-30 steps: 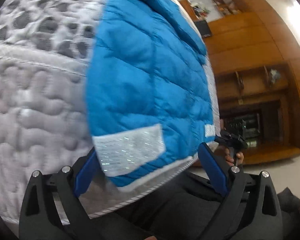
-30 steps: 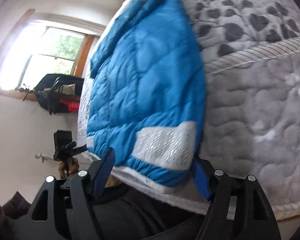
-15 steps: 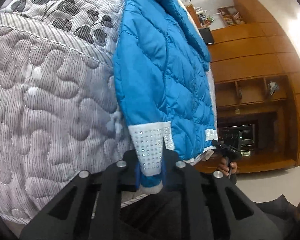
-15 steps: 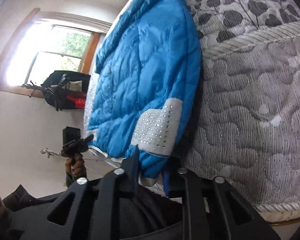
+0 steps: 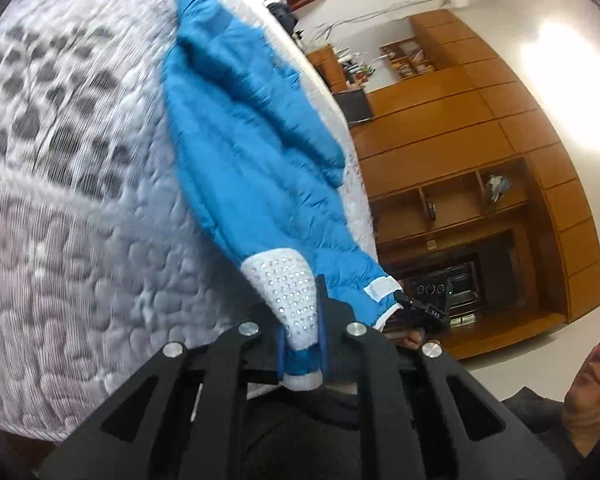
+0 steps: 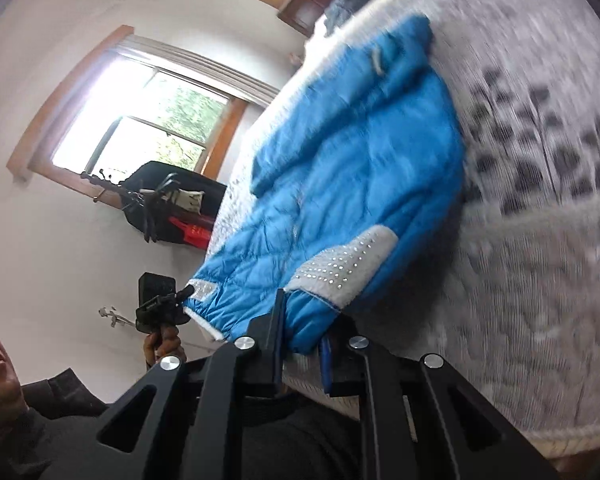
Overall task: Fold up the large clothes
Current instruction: 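Grasp the white-trimmed hem with the left gripper while the right gripper grasps the hem, then lift the hem with both grippers and fold it toward the collar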
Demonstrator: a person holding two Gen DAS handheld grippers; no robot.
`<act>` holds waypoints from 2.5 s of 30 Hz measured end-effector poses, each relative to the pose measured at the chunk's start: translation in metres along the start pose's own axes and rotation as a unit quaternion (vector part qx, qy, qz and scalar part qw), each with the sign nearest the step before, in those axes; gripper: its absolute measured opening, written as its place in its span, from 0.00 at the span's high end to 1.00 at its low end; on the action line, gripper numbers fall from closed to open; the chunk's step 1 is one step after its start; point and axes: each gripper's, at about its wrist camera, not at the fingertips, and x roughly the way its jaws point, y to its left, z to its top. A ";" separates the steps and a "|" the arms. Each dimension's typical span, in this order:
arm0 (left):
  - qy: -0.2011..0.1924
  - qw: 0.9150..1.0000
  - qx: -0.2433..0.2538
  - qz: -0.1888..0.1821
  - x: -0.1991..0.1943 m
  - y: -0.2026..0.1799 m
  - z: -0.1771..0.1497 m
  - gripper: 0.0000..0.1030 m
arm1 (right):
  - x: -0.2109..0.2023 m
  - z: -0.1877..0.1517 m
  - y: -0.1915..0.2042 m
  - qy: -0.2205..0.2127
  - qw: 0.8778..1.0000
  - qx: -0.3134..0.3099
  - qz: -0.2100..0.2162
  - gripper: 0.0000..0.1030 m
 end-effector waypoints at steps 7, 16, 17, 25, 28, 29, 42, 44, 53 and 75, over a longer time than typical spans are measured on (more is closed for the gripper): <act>-0.015 0.999 0.024 -0.017 -0.002 -0.025 0.047 0.91 | -0.002 0.054 0.027 -0.027 0.999 -0.036 -0.004 0.87; -0.035 0.998 -0.012 -0.042 0.022 -0.010 0.135 0.91 | 0.020 0.137 0.031 -0.043 0.998 -0.041 -0.029 0.87; -0.035 0.998 -0.019 -0.042 0.027 -0.007 0.144 0.91 | 0.025 0.146 0.029 -0.042 0.998 -0.037 -0.034 0.87; -0.020 0.997 -0.075 -0.006 0.078 0.023 0.221 0.90 | 0.074 0.212 -0.011 -0.025 0.996 0.006 -0.081 0.87; -0.011 0.995 -0.101 0.015 0.095 0.044 0.242 0.90 | 0.095 0.232 -0.030 -0.011 0.994 0.027 -0.102 0.87; -0.008 0.994 -0.110 0.019 0.099 0.050 0.247 0.90 | 0.102 0.238 -0.037 -0.006 0.994 0.035 -0.108 0.86; 0.003 0.995 -0.101 0.026 0.098 0.063 0.275 0.56 | 0.107 0.272 -0.062 0.026 0.995 0.072 -0.066 0.33; -0.027 0.997 -0.055 0.048 0.082 0.047 0.275 0.22 | 0.094 0.274 -0.050 0.019 0.997 0.050 -0.058 0.33; -0.024 0.987 0.084 0.133 0.082 0.020 0.276 0.19 | 0.092 0.282 -0.036 0.005 0.988 -0.066 -0.143 0.33; -0.007 0.982 0.125 0.141 0.091 0.028 0.267 0.91 | 0.099 0.257 -0.019 -0.002 0.970 -0.155 -0.189 0.89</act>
